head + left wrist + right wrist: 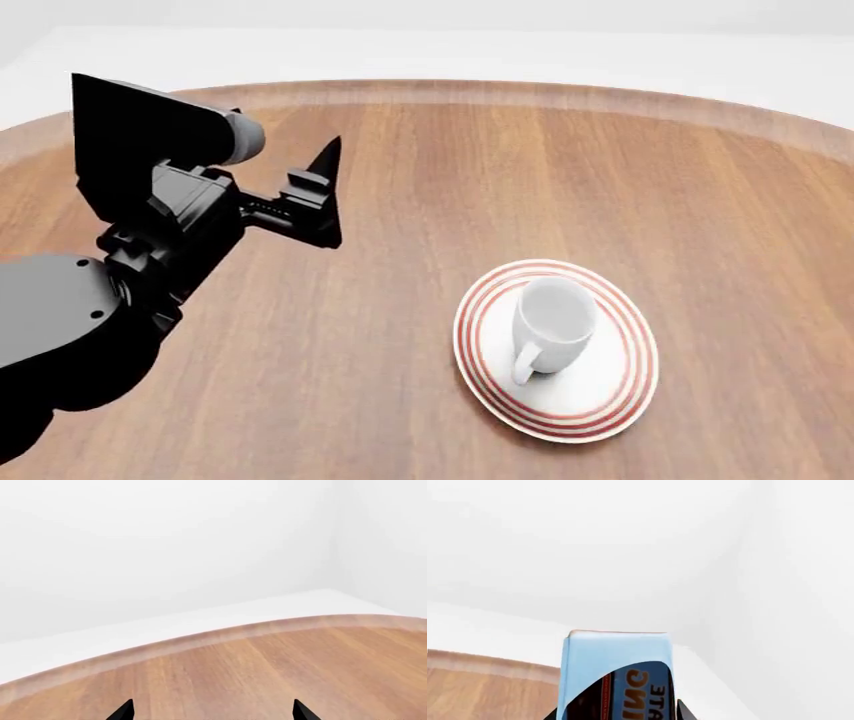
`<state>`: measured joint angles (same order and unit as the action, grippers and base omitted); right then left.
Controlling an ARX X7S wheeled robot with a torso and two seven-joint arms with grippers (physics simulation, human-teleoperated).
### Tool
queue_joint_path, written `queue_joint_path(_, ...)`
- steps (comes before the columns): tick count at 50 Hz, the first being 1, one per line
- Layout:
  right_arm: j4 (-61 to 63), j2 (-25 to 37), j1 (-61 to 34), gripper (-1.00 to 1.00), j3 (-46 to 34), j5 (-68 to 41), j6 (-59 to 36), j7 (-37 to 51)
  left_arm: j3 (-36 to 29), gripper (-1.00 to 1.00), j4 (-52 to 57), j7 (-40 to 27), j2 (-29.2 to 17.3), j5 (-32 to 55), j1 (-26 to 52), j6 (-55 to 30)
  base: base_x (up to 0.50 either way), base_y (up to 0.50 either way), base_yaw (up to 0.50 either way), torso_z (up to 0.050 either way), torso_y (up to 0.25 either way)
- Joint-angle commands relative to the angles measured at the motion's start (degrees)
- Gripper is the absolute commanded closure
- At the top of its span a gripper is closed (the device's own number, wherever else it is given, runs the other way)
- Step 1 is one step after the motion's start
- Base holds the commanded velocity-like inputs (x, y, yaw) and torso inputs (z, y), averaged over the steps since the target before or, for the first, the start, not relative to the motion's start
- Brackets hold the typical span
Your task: Pick up the white mug and put it on the plate, and put the chocolate pudding to the right of the plate.
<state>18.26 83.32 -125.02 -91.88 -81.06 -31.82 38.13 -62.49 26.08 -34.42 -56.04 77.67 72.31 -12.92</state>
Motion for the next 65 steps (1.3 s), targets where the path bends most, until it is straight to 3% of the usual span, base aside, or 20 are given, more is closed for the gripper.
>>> queue_joint_path(1, -15.7, -9.6, 3.2, 1.00, 0.7, 8.1, 1.0, -11.7, 1.2, -1.00, -0.3, 1.8, 1.7, -0.3, -0.1, 0.1, 0.00, 0.00, 0.00, 0.000, 0.000)
queue_joint_path(30, -46.7, -28.3, 10.2, 1.00, 3.3, -1.7, 2.8, -27.1, 0.9, -1.00, -1.1, 2.2, 2.8, -0.9, -0.3, -0.5, 0.00, 0.00, 0.00, 0.000, 0.000)
queue_joint_path(49, -74.3, -41.6, 19.0, 1.00, 3.3, -4.0, 3.2, -29.3, 0.8, -1.00, -1.1, 2.0, 3.7, -0.9, -0.1, -1.3, 0.00, 0.00, 0.00, 0.000, 0.001)
queue_joint_path(60, -78.9, -45.1, 23.3, 1.00, 1.5, -3.1, 1.6, -32.3, 0.7, -1.00, -1.5, 2.3, 3.9, -1.2, -0.6, -1.0, 0.00, 0.00, 0.00, 0.000, 0.000)
queue_joint_path(65, -74.0, -43.6, 25.0, 1.00, 1.2, -3.1, 1.6, -33.5, 0.7, -1.00, -1.4, 2.4, 3.8, -1.4, -1.1, -0.7, 0.00, 0.00, 0.00, 0.000, 0.000)
